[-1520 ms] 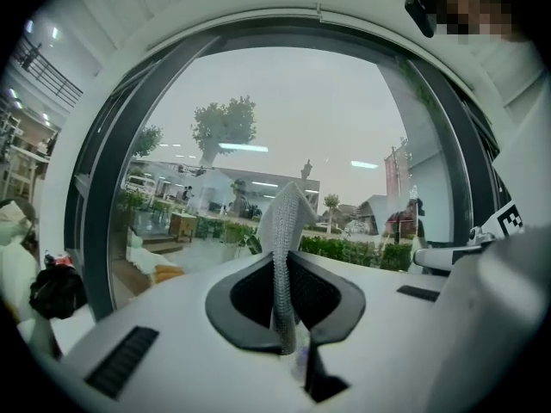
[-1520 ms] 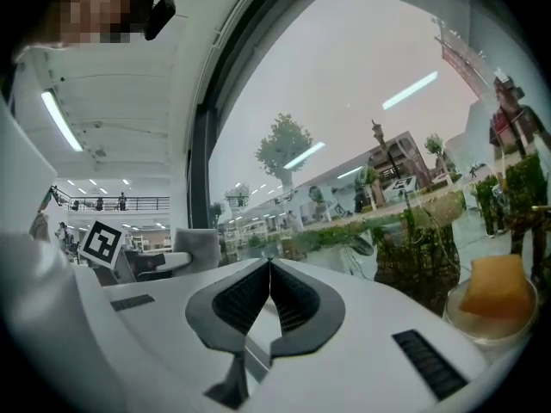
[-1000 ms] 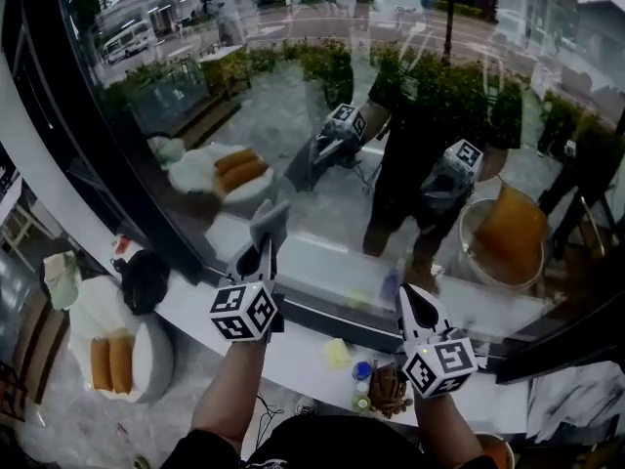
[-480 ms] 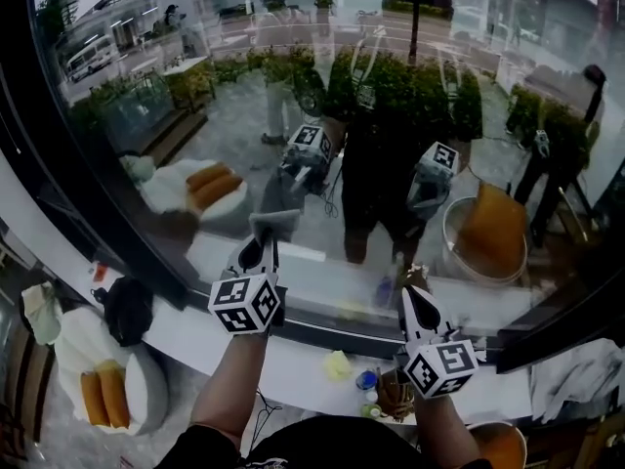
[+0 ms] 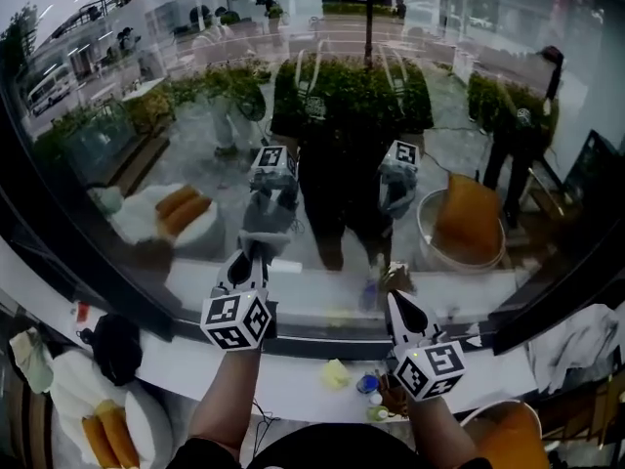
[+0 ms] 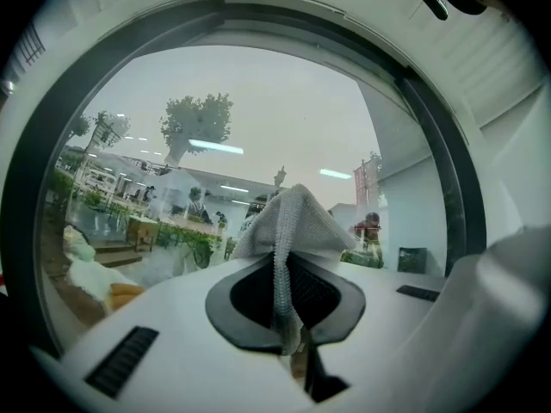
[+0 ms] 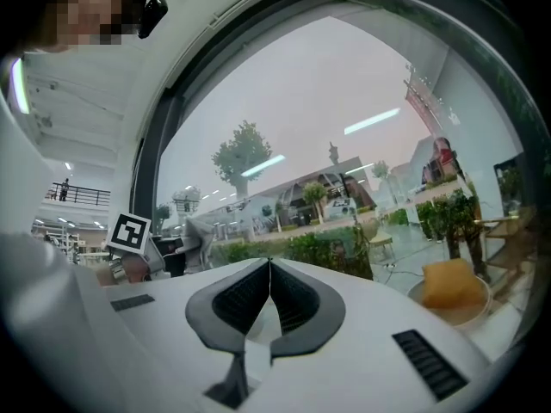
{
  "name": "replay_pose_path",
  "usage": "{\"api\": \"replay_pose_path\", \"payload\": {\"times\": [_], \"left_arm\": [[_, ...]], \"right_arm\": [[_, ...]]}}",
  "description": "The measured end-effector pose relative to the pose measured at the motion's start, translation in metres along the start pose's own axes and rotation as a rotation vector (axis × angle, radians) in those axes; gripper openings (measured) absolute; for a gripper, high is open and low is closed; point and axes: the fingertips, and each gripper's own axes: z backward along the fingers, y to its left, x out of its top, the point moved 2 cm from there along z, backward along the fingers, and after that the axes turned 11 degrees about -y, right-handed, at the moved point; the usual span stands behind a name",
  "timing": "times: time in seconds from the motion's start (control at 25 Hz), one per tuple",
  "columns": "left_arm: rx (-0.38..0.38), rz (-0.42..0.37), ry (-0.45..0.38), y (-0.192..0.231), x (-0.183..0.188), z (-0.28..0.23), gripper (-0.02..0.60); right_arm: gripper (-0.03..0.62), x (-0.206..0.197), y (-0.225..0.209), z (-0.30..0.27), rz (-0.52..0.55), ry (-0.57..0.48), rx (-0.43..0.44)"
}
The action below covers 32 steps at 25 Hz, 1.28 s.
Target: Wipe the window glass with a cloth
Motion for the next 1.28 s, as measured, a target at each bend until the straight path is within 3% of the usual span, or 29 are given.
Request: {"api": "replay_pose_path", "payload": {"times": [0.64, 1.08, 1.28], "left_arm": [[-0.202, -0.016, 0.025, -0.035, -0.010, -0.001, 0.018], [-0.267, -0.009, 0.034, -0.137, -0.028, -0.019, 0.018], [-0.294, 0.005, 0.047, -0.154, -0.033, -0.019, 0.018]], "right_arm": [[0.028, -0.004, 0.001, 0.037, 0.016, -0.052, -0.164], [0.028, 0.021, -0.072, 0.086, 0.020, -0.046, -0.214], [0.028, 0.025, -0.082, 0.093, 0.016, -0.046, -0.241]]}}
